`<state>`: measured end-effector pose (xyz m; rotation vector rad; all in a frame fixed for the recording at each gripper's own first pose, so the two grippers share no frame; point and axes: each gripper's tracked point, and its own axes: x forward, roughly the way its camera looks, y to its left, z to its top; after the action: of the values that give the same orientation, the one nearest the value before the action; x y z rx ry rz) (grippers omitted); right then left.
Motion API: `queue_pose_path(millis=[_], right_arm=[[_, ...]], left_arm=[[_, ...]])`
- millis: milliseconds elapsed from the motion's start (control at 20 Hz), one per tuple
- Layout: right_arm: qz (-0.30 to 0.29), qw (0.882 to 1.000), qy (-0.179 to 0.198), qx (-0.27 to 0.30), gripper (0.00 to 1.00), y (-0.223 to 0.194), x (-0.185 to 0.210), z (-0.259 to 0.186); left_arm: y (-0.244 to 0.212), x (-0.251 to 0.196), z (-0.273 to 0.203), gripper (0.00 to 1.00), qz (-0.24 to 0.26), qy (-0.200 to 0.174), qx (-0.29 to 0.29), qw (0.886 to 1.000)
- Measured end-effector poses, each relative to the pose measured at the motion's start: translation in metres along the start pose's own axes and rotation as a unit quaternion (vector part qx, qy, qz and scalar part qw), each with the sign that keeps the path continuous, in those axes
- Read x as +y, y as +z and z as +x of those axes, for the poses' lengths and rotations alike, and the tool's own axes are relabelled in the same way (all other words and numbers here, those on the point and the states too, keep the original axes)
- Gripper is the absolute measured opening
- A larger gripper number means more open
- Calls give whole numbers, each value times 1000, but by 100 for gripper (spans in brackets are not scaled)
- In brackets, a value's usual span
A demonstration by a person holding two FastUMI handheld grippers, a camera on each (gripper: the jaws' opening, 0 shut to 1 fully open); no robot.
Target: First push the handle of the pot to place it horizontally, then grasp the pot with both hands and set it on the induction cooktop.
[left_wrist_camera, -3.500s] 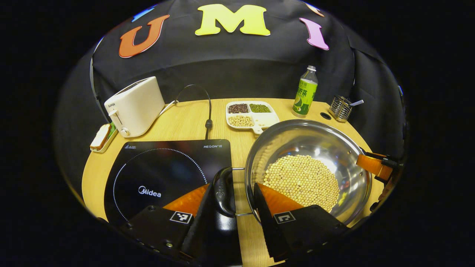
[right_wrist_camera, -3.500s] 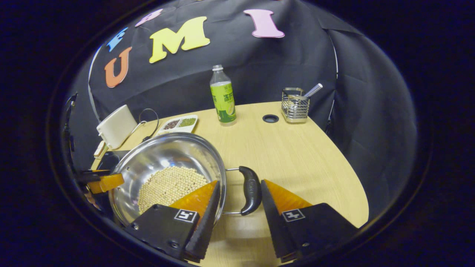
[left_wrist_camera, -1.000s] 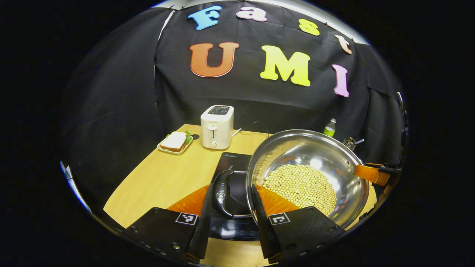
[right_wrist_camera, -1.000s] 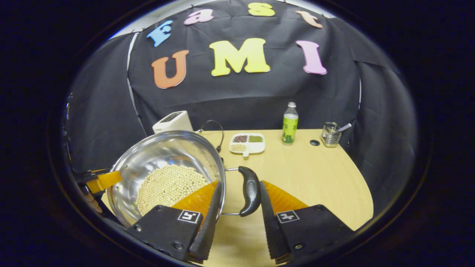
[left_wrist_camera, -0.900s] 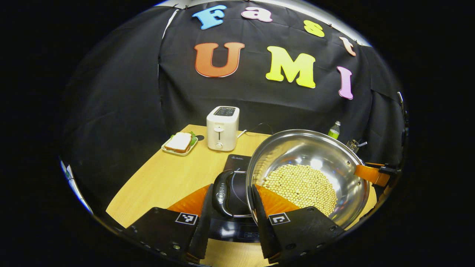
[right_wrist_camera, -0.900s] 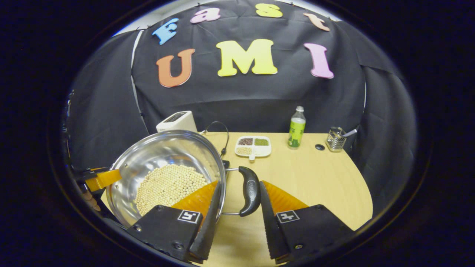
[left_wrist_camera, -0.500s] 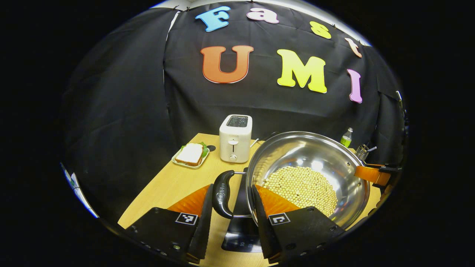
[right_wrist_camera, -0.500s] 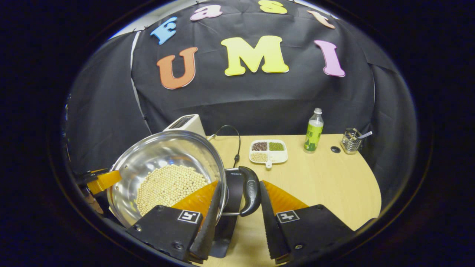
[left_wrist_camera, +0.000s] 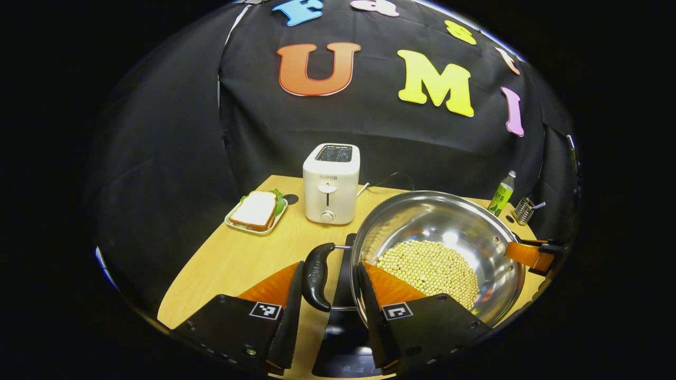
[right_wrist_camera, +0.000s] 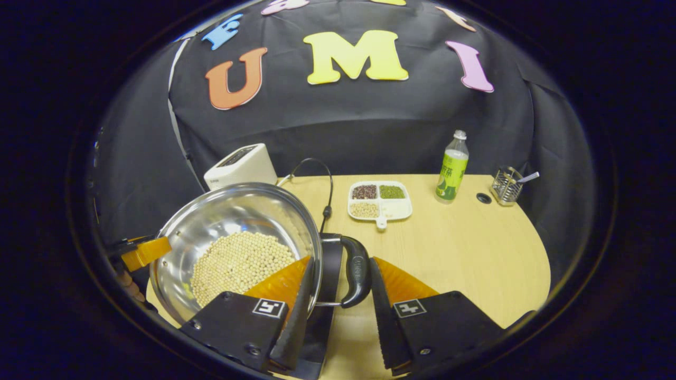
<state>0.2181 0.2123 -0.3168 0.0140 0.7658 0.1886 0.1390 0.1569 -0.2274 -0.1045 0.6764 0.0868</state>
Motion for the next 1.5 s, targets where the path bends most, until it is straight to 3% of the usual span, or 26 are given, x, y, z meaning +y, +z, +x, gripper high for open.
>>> queue_pose_path(millis=[250, 700, 1000, 1350, 1500], right_arm=[[10, 1000, 4, 16, 60, -17, -6, 20], [24, 999, 3, -43, 63, -16, -12, 15], [21, 997, 12, -67, 69, -16, -12, 14], [-34, 997, -17, -64, 70, -17, -6, 21], [-37, 996, 2, -80, 72, -10, -6, 22]], left_arm=[[2, -4, 3, 54, 1, 0, 6, 1000], [-9, -9, 22, 55, -21, -34, 0, 999], [-6, -8, 24, 58, -26, -31, -8, 999], [-7, -5, 19, 60, -11, -13, 1, 1000], [3, 2, 15, 66, 3, -1, -19, 1000]])
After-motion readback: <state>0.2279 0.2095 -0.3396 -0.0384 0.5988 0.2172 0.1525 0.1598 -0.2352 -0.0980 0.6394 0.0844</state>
